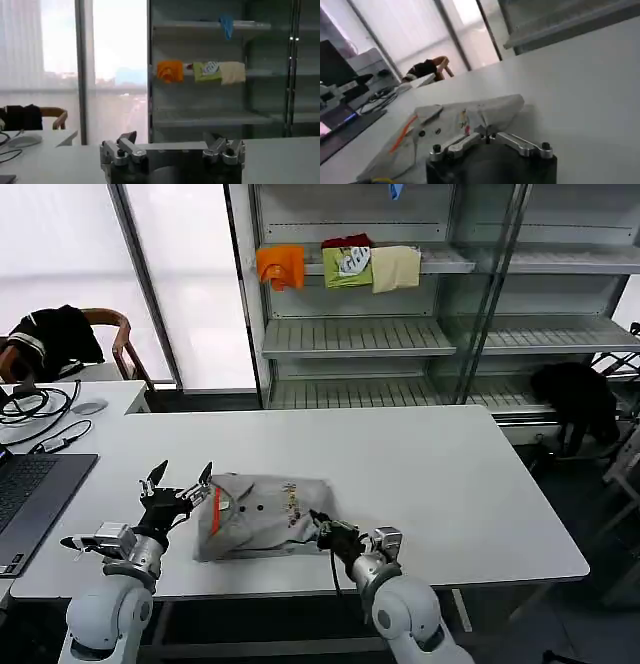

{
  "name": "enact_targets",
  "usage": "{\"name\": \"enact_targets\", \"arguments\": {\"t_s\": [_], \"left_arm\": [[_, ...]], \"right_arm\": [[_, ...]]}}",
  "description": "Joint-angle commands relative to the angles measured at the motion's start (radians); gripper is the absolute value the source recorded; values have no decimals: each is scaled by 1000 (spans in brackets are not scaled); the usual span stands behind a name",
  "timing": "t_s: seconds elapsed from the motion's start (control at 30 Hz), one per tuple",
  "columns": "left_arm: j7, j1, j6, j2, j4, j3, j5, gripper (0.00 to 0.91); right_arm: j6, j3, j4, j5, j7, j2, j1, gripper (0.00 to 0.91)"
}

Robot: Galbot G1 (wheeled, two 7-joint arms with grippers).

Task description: Fold and organize the clothes.

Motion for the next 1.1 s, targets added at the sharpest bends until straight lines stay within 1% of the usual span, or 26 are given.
{"name": "enact_targets", "arguments": {"t_s": [0.03,0.1,0.2,0.23,0.27,0.3,0.33,0.4,0.47,0.5,0.53,0.63,0.8,0.83,0.9,0.93,0.97,1.0,1.03,1.07,1.1], "left_arm": [[5,0,-2,2,13,-13,11,907],[7,0,-1,3,19,-14,15,907],[11,1,-1,2,26,-12,20,907],[13,1,0,3,27,-12,21,907],[16,2,0,2,29,-11,22,907],[17,2,1,2,30,-10,23,907],[21,2,1,1,31,-9,26,907],[24,3,1,1,30,-8,28,907],[26,6,1,1,28,-9,31,907],[26,6,1,2,27,-10,32,907],[26,8,1,2,27,-12,32,907],[26,13,1,2,25,-16,33,907],[26,23,1,1,15,-21,35,907],[25,28,1,1,11,-22,36,907],[26,34,0,1,4,-24,36,907],[26,40,0,0,-1,-25,36,907],[26,43,0,-1,-5,-26,35,907],[26,46,0,-3,-7,-26,35,907],[26,48,-1,-4,-9,-27,34,907],[25,51,-2,-6,-12,-27,32,907],[25,53,-2,-7,-13,-27,30,907]], "right_arm": [[-1,120,32,-77,-30,-74,-34,0],[-1,126,33,-81,-40,-90,-42,0],[0,144,33,-98,-90,-126,-71,0],[0,144,32,-121,-107,-132,-77,252],[0,143,29,-154,-121,-134,-85,877],[1,144,28,-181,-142,-132,-89,907],[2,144,26,-219,-160,-126,-97,907],[4,138,26,-299,-171,-126,-108,907],[5,132,30,-424,-175,-125,-118,907],[5,129,31,-470,-175,-126,-120,907],[8,125,32,-563,-182,-130,-125,907],[20,111,38,-652,-193,-137,-136,907],[22,107,63,-666,-194,-132,-148,907],[24,109,72,-660,-206,-135,-152,907],[36,111,85,-645,-215,-137,-158,907],[75,118,101,-583,-220,-139,-164,907],[104,127,111,-544,-216,-138,-165,907],[143,132,115,-520,-213,-136,-165,907],[199,145,130,-499,-194,-131,-163,907],[227,156,142,-487,-178,-129,-159,907],[235,163,151,-479,-169,-130,-157,907]]}}
